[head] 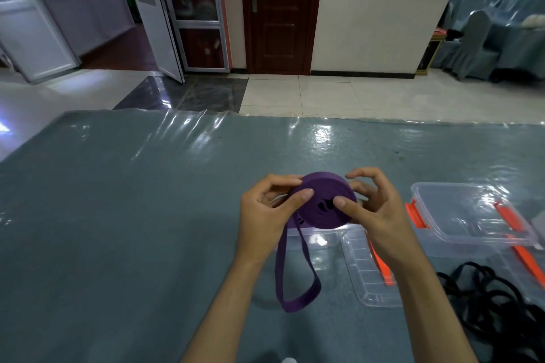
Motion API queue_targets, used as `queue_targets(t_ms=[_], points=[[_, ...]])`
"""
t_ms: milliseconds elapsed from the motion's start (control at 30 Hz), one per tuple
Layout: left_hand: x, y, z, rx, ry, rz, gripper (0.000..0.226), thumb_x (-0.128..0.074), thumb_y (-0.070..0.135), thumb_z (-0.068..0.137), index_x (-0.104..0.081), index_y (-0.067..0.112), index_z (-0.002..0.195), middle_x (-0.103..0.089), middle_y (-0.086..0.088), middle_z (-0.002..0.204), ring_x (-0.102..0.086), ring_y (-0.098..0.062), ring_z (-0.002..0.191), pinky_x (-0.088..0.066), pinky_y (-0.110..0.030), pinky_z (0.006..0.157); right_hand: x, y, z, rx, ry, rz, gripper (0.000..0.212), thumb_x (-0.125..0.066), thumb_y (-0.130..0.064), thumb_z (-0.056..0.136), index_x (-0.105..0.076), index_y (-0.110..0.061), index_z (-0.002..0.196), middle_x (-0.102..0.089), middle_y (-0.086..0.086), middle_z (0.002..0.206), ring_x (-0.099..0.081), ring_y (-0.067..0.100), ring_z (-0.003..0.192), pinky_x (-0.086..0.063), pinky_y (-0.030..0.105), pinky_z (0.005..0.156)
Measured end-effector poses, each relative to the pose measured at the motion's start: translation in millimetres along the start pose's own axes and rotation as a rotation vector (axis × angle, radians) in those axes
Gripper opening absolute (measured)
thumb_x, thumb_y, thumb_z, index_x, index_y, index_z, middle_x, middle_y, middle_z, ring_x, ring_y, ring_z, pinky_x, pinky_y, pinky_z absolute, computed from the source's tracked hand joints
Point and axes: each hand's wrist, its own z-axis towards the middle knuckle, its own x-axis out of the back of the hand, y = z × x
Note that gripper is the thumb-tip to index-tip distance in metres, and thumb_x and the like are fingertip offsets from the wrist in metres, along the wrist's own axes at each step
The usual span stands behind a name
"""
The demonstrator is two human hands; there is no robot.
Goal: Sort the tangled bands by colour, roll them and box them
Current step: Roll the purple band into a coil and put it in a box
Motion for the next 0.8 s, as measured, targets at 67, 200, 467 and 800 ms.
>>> queue_targets(t_ms=[67,200,467,800], points=[[2,-1,2,0.038,-0.042,-0.01,0.017,-0.086,0.013,0.084,-0.082,0.021,0.099,-0.079,-0.003,0.111,-0.077,-0.021,0.106,-0.059,-0.024,0.088,0,-1,-2,0.037,0.043,-0.053,0.05,-0.09,-0.037,0.082,-0.067,-0.023,0.124,-0.077,0.013,0.111,-0.078,0.034,0.096,-0.064,0.034,0.076],[7,-1,5,0.133,-0.126,-0.015,0.028,-0.083,0.014,0.088,-0.082,0.022,0.115,-0.078,-0.006,0.118,-0.075,-0.022,0.112,-0.058,-0.024,0.094,-3,3,-4,0.051,0.097,0.031,0.036,-0.089,-0.024,0.082,-0.069,-0.021,0.111,-0.076,0.011,0.116,-0.077,0.03,0.102,-0.064,0.033,0.076],[13,-5,0,0.082,-0.073,0.021,0.019,-0.086,0.024,0.087,-0.081,0.025,0.105,-0.079,-0.004,0.113,-0.077,-0.02,0.106,-0.059,-0.024,0.089,-5,4,-8,-0.015,-0.015,-0.045,0.057,-0.086,-0.017,0.084,-0.063,-0.032,0.135,-0.079,0.014,0.11,-0.078,0.033,0.101,-0.064,0.033,0.078],[26,2,6,0.054,-0.163,0.146,0.038,-0.088,0.029,0.084,-0.075,0.036,0.119,-0.08,0.003,0.115,-0.076,-0.018,0.108,-0.059,-0.025,0.092,-11,0,-3,0.032,0.051,-0.08,0.044,-0.092,-0.021,0.078,-0.059,-0.028,0.106,-0.078,0.01,0.112,-0.078,0.031,0.098,-0.064,0.034,0.072]])
